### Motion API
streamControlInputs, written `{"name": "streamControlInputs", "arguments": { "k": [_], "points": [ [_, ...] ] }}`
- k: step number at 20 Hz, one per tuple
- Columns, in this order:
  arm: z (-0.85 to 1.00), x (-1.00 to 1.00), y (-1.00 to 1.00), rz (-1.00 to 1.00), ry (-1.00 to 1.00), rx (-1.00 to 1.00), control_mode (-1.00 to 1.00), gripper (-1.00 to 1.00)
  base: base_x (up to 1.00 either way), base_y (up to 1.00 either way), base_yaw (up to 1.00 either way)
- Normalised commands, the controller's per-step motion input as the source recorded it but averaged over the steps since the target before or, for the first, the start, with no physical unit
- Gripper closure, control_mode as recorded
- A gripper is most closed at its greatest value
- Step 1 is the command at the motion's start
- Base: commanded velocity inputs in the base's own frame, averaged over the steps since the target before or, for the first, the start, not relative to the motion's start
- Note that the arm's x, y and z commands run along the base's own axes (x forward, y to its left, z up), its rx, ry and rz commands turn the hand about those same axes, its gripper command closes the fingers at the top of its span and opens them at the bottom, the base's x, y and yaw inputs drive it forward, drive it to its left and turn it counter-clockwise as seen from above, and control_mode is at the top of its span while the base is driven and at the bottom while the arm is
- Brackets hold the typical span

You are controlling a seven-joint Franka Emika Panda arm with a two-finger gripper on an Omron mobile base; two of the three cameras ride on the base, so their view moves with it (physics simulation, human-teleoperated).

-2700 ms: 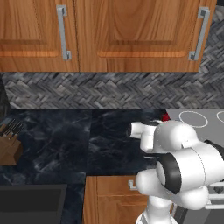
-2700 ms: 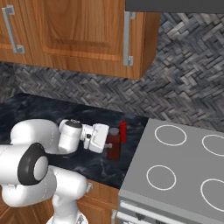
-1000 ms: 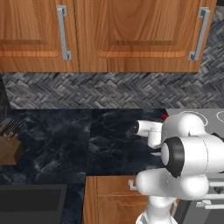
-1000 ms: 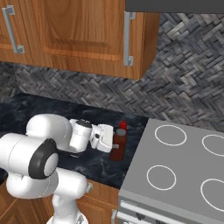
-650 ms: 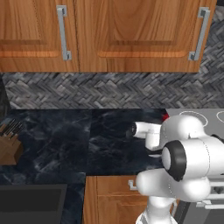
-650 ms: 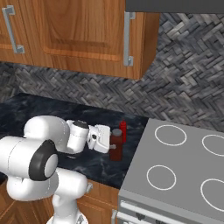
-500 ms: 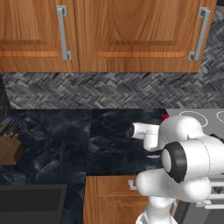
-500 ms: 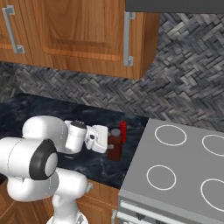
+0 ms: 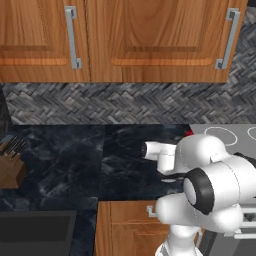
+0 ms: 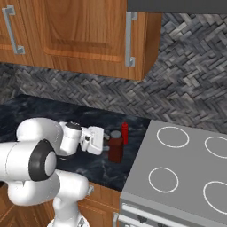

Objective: Collect the paprika, ketchup, and shaker from the cabinet and place them next to the stove.

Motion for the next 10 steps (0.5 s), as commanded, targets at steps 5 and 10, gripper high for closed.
{"name": "streamControlInputs", "arguments": {
  "k": [5,10],
  "points": [
    [0.07,-0.15,0.14,0.0,0.0,0.0,-1.0,-1.0,0.0,0.0,0.0],
    [0.25,-0.6,0.14,-0.04,-0.02,-0.01,-1.0,-1.0,0.0,0.0,0.0]
  ]
}}
